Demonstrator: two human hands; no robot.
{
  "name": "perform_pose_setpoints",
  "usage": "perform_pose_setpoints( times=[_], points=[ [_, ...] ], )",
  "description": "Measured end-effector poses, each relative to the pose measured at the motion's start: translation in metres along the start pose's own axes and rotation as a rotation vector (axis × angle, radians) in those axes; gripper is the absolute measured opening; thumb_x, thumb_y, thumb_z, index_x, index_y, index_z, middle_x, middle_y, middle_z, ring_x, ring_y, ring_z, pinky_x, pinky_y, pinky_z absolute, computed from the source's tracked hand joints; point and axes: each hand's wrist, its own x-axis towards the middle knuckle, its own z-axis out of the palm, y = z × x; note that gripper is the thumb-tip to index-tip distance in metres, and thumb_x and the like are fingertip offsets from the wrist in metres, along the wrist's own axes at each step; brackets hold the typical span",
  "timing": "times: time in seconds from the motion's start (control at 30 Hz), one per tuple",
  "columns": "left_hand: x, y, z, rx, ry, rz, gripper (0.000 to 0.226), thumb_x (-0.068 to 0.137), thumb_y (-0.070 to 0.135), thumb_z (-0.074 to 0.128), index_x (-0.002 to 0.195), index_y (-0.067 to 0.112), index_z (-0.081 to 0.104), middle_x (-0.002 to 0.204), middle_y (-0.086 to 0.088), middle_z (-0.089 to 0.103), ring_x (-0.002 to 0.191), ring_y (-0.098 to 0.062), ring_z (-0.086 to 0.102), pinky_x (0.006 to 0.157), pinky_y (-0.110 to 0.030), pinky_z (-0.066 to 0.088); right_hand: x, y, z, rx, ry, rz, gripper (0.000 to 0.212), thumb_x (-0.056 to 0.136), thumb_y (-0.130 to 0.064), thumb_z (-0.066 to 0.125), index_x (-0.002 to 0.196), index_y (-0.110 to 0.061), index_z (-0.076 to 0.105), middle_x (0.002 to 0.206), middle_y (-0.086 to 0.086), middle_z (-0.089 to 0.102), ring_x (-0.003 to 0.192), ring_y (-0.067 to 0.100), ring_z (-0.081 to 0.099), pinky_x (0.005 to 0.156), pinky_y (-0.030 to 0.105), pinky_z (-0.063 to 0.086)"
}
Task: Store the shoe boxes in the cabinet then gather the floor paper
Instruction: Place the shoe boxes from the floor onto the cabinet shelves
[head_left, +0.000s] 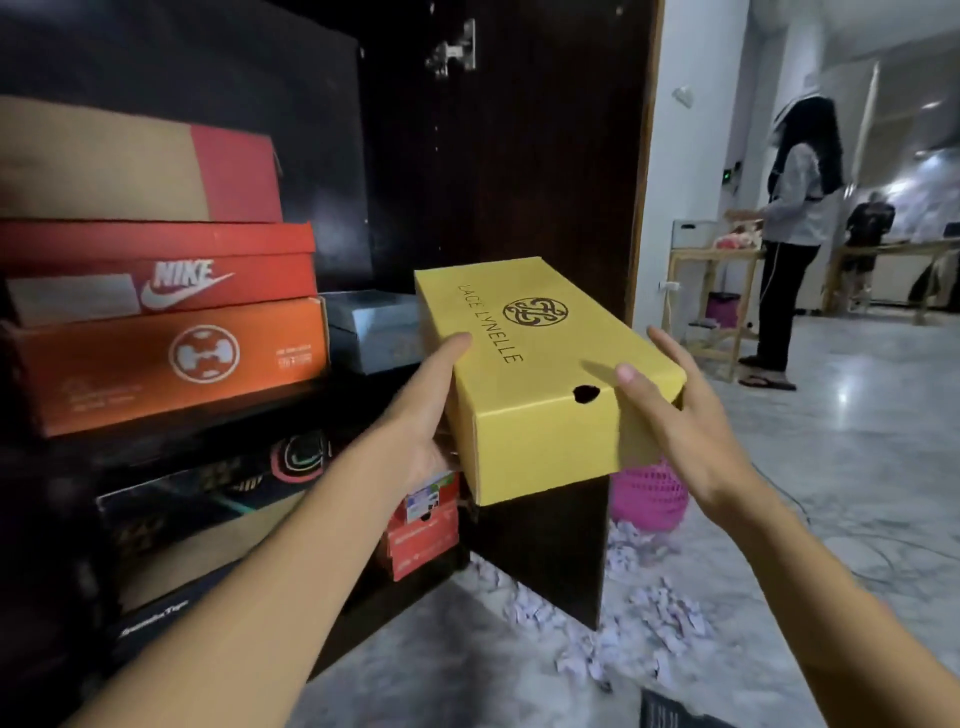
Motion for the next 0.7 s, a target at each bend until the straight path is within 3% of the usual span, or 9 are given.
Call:
perform_pose_setpoints(
  times=[0.07, 0.17, 0.3, 0.4, 0.47, 0.57, 0.7],
  points=[
    [0.01, 0.021, -0.002, -0.015, 0.008, 0.008, 0.053, 0.077, 0.062, 0.067, 0.119, 0.029, 0.059, 0.109, -0.01, 0.07, 0.099, -0.033, 0.067, 0.091, -0.059, 0.049, 0.02, -0.003, 0.01, 0.019, -0.012, -0.042, 0.094, 0.069, -0.067, 0.065, 0.15, -0.041, 0.025, 0.127, -0.018, 0.05, 0.117, 0.009, 0.051, 0.094, 0.038, 0.046],
    [0.033, 0.049, -0.005, -0.031, 0.054, 0.041, 0.061, 0.077, 0.063, 0.067, 0.125, 0.028, 0.055, 0.11, -0.01, 0.068, 0.101, -0.033, 0.065, 0.093, -0.06, 0.048, 0.056, -0.005, 0.027, 0.019, -0.008, -0.061, 0.091, 0.072, -0.065, 0.065, 0.149, -0.033, 0.029, 0.129, -0.009, 0.052, 0.117, 0.012, 0.052, 0.09, 0.033, 0.047],
    [0.063, 0.086, -0.008, -0.047, 0.13, 0.027, 0.07, 0.079, 0.065, 0.064, 0.134, 0.024, 0.047, 0.111, -0.011, 0.063, 0.103, -0.032, 0.062, 0.088, -0.051, 0.051, 0.107, -0.015, 0.054, 0.034, -0.009, -0.055, 0.07, 0.081, -0.059, 0.061, 0.141, -0.03, 0.039, 0.125, -0.009, 0.055, 0.113, 0.009, 0.053, 0.083, 0.026, 0.044],
    [0.079, 0.112, -0.011, -0.072, 0.174, -0.012, 0.075, 0.078, 0.065, 0.065, 0.135, 0.022, 0.044, 0.117, -0.011, 0.06, 0.108, -0.032, 0.059, 0.095, -0.054, 0.048, 0.139, -0.028, 0.073, 0.0, 0.02, -0.024, 0.051, 0.089, -0.052, 0.06, 0.132, -0.031, 0.044, 0.119, -0.013, 0.055, 0.106, 0.002, 0.053, 0.082, 0.02, 0.043],
    [0.089, 0.128, -0.018, -0.09, 0.191, -0.032, 0.078, 0.077, 0.065, 0.064, 0.138, 0.022, 0.041, 0.123, -0.012, 0.058, 0.111, -0.032, 0.057, 0.093, -0.053, 0.047, 0.16, -0.039, 0.087, -0.073, 0.036, 0.025, 0.06, 0.088, -0.056, 0.059, 0.137, -0.027, 0.042, 0.129, -0.007, 0.046, 0.114, 0.009, 0.049, 0.095, 0.026, 0.042],
    [0.098, 0.145, -0.03, -0.097, 0.239, -0.07, 0.087, 0.073, 0.066, 0.066, 0.142, 0.022, 0.035, 0.128, -0.012, 0.056, 0.111, -0.035, 0.056, 0.082, -0.055, 0.047, 0.18, -0.052, 0.108, -0.158, 0.069, 0.127, 0.088, 0.087, -0.06, 0.058, 0.154, -0.015, 0.023, 0.148, 0.002, 0.024, 0.133, 0.025, 0.037, 0.111, 0.042, 0.036],
    [0.108, 0.154, -0.045, -0.099, 0.308, -0.108, 0.087, 0.079, 0.061, 0.066, 0.145, 0.018, 0.028, 0.118, -0.008, 0.046, 0.118, -0.035, 0.05, 0.089, -0.057, 0.043, 0.193, -0.058, 0.132, -0.196, 0.059, 0.158, 0.092, 0.088, -0.057, 0.058, 0.156, -0.01, 0.017, 0.156, 0.009, 0.02, 0.14, 0.032, 0.033, 0.114, 0.045, 0.035]
  ],
)
